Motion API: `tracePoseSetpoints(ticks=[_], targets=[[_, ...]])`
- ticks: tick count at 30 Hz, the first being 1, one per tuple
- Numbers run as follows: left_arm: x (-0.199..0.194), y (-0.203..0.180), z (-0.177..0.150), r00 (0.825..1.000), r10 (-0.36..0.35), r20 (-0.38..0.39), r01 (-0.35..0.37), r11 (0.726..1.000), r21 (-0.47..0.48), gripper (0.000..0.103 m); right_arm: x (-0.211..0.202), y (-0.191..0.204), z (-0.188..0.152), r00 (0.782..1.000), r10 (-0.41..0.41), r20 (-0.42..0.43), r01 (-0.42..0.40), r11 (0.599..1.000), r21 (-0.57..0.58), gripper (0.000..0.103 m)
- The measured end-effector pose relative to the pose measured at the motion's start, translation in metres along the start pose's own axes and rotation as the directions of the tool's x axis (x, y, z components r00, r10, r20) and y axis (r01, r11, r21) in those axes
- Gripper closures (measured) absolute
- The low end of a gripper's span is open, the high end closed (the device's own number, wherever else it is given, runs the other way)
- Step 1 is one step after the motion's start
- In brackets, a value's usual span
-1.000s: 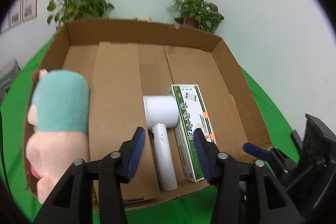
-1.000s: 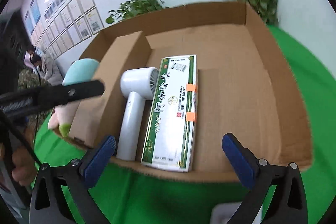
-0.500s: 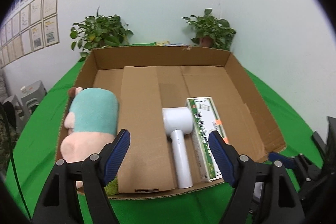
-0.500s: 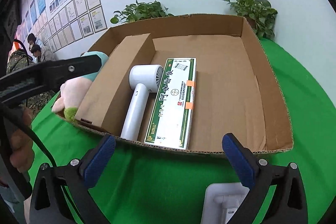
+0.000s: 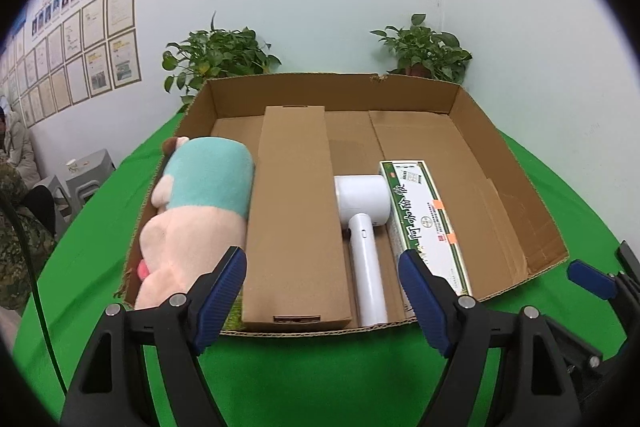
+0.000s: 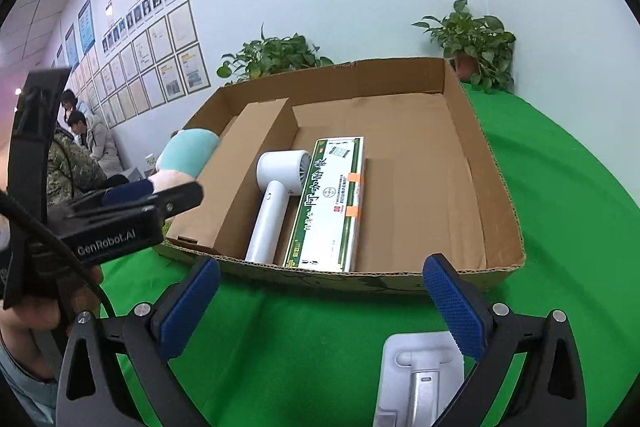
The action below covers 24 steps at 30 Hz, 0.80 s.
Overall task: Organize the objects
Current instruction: 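Withdraw the right gripper and move it toward the white phone stand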
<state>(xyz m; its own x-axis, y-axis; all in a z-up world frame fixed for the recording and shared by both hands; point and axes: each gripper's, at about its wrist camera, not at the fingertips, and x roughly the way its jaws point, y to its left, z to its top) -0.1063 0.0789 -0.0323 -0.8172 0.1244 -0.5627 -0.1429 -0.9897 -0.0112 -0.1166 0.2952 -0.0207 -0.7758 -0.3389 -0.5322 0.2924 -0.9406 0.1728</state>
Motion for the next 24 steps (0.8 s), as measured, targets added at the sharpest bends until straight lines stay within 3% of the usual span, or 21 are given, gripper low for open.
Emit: tracePoseSetpoints(ticks=[2,3,6,7,9,11,12,13,14,15,24], targets=[[-0.002,0.002,-0.001,1.0,0.003,0.011,-0.003,1.0,-0.007,0.025,-0.003,-0.004,-0.001,1.0,-0.007,-0.004,0.008,1.0,0.019,0.002],[-0.003,0.003,-0.001,1.0,0.001,0.017,-0.001,1.0,-0.013,0.03,-0.004,-0.008,-0.002,1.0,-0.007,-0.007,0.007,0.999,0.032,0.011],[-0.004,0.003,-0.001,0.999,-0.032,0.039,0.032,0.999,0.006,0.098,-0.004,-0.014,-0.006,0.998,-0.042,-0.039,0.043,0.998,0.04,0.053],[-0.005,0.002,-0.001,0.999,-0.026,0.04,0.025,1.0,0.008,0.098,-0.003,-0.014,-0.007,0.997,-0.058,-0.046,0.06,0.998,0.034,0.064],[-0.008,0.003,-0.001,0.998,-0.025,0.059,0.026,1.0,-0.003,0.097,-0.003,-0.017,-0.01,0.996,-0.069,-0.062,0.072,0.997,0.033,0.066],[-0.008,0.006,0.001,0.998,-0.037,0.053,0.038,0.999,-0.027,0.084,-0.005,-0.02,-0.013,0.996,-0.066,-0.064,0.069,0.997,0.041,0.065],[-0.006,0.007,0.002,0.999,-0.032,0.037,0.033,0.999,-0.04,0.049,-0.007,-0.023,-0.014,0.996,-0.058,-0.062,0.061,0.997,0.051,0.053],[-0.005,0.008,0.002,0.999,-0.027,0.037,0.029,0.998,-0.05,0.017,-0.007,-0.024,-0.015,0.997,-0.055,-0.061,0.059,0.996,0.06,0.022],[-0.007,0.008,0.001,0.998,-0.024,0.056,0.027,0.998,-0.061,0.016,-0.008,-0.027,-0.016,0.997,-0.048,-0.055,0.053,0.996,0.076,0.004],[-0.01,0.009,-0.001,0.996,-0.024,0.081,0.03,0.997,-0.069,0.016,-0.01,-0.032,-0.018,0.999,-0.039,-0.038,0.043,0.993,0.108,0.0],[-0.005,0.003,-0.004,0.999,-0.026,0.046,0.028,0.999,-0.042,0.016,-0.006,-0.042,-0.029,0.996,-0.023,-0.089,0.034,0.991,0.129,0.0]])
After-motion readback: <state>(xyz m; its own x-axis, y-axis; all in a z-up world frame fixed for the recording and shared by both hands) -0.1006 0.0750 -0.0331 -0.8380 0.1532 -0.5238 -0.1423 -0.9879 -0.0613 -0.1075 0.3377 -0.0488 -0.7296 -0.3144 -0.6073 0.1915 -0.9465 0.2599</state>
